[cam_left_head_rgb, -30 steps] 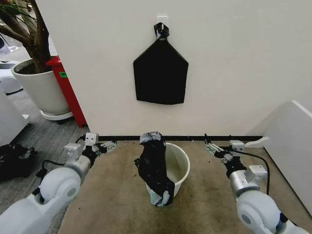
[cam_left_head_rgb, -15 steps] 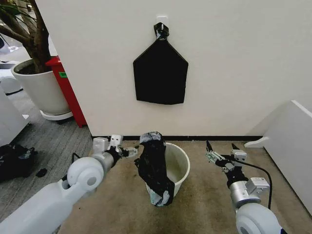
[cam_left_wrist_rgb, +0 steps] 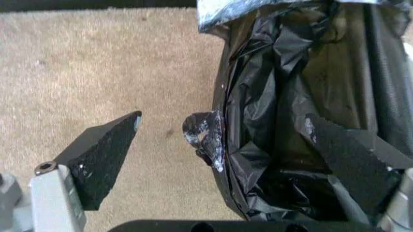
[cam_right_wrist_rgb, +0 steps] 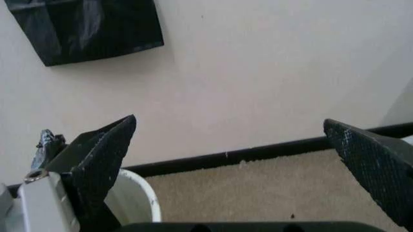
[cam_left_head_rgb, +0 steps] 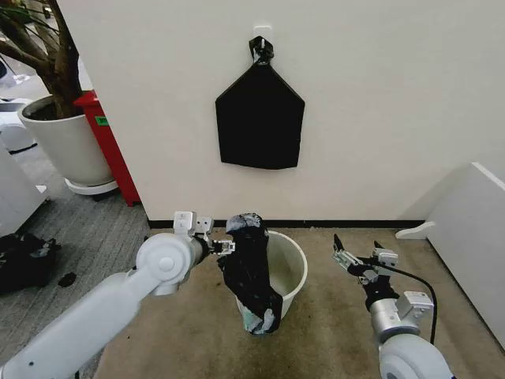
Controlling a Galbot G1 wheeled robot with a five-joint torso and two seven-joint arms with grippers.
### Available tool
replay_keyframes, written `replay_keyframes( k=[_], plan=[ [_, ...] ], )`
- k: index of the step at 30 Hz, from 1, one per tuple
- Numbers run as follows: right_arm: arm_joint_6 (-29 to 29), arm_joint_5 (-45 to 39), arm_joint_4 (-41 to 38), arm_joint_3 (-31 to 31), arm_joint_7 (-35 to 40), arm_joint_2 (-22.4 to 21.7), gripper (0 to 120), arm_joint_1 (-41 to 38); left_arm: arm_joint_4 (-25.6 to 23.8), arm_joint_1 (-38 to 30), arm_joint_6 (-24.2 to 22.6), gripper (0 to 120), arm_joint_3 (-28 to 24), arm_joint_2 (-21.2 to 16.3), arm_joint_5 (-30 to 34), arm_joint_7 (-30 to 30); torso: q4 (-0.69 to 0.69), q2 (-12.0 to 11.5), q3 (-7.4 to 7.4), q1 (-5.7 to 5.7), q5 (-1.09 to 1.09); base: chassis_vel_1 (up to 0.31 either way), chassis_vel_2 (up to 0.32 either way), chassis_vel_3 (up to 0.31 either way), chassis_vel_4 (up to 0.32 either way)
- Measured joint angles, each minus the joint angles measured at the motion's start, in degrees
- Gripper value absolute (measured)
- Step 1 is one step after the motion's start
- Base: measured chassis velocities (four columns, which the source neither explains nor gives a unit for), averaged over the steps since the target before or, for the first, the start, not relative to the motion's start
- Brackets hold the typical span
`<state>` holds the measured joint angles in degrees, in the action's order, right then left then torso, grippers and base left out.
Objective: Place the garbage bag over the trash bin.
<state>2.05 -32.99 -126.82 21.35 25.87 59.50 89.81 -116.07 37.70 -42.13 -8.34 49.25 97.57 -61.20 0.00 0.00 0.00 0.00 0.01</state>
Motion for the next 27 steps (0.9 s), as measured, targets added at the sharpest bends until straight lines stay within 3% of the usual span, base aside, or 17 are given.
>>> replay_keyframes(
  k=[27],
  plan=[
    [0.4, -1.0, 0.4, 0.8, 1.3, 1.2, 100, 0.3, 10.5, -4.3, -0.1, 100, -7.7, 7.5, 0.0, -2.7, 0.00, 0.0, 0.00, 0.00, -0.01, 0.000, 0.000, 0.000, 0.000]
  ],
)
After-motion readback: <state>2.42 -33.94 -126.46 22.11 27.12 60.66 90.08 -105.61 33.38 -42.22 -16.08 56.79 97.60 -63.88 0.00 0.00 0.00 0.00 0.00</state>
